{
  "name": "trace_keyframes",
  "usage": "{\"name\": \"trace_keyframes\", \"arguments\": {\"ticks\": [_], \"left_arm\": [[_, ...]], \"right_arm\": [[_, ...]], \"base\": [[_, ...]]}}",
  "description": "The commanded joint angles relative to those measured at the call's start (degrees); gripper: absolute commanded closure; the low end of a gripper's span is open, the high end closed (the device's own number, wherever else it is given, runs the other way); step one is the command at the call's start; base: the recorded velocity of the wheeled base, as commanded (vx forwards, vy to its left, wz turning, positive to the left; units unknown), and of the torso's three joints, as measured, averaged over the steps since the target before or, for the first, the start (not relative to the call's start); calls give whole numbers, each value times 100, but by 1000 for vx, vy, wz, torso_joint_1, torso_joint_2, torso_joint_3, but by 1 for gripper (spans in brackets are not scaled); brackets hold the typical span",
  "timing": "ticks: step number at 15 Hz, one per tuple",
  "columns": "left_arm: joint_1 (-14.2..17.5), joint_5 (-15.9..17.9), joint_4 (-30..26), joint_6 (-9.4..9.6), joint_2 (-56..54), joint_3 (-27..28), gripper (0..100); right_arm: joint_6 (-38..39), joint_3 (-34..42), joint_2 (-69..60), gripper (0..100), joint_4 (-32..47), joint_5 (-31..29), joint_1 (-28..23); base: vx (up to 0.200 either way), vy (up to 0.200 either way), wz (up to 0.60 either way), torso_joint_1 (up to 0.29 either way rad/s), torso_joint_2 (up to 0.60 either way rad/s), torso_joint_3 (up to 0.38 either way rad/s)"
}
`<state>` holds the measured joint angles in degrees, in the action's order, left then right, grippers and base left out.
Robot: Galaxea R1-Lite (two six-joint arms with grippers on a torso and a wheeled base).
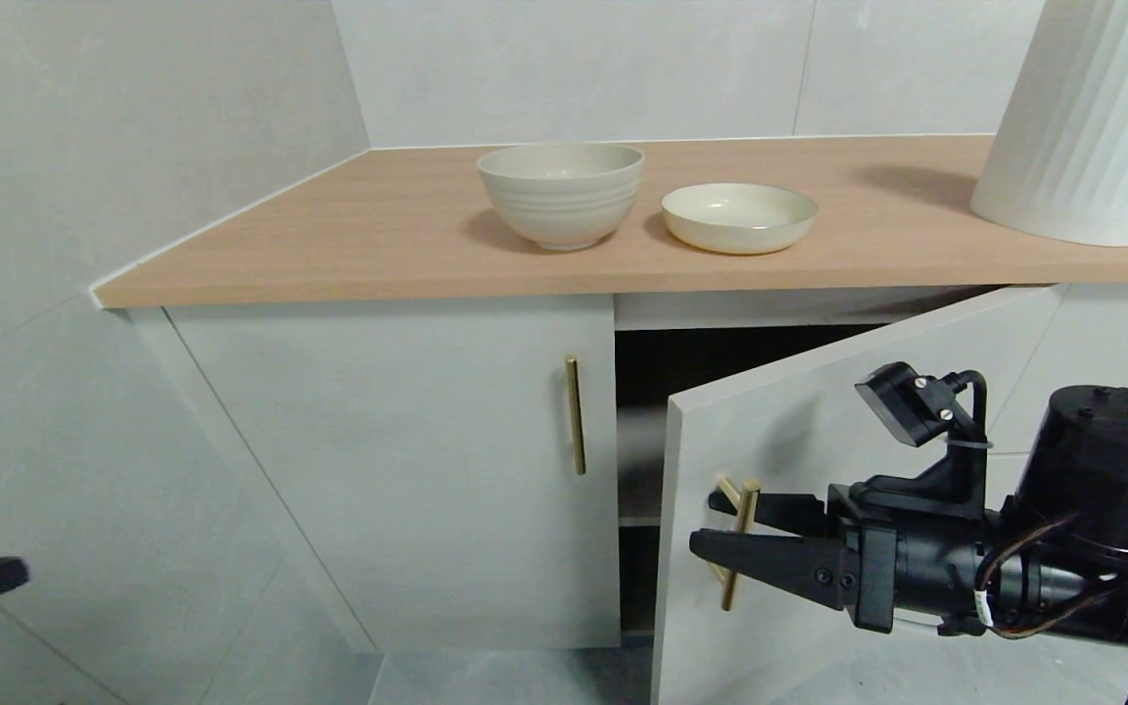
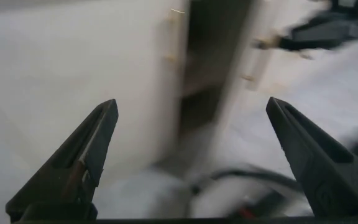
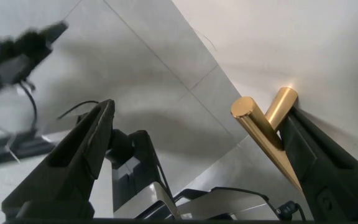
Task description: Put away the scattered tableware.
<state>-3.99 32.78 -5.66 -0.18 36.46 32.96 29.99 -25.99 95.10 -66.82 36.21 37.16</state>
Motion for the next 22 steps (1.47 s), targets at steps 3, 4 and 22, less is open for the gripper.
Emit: {"name": "trace_keyframes", "arguments": {"ticks": [3, 4, 22], "left_arm": [[-1060, 501, 654, 36, 2823, 290, 0], [-1210, 501, 1102, 18, 3060, 52, 0], [-1992, 475, 2693, -500, 4062, -545, 100]], "right_arm": [[-2, 6, 0, 0, -16, 0, 2], [-2, -11, 35, 0, -16, 0, 2], [7, 15, 44, 0, -16, 27, 2]], "base": [[0, 0, 0, 0, 0, 0], [0, 0, 0, 0, 0, 0], [0, 0, 0, 0, 0, 0]]}}
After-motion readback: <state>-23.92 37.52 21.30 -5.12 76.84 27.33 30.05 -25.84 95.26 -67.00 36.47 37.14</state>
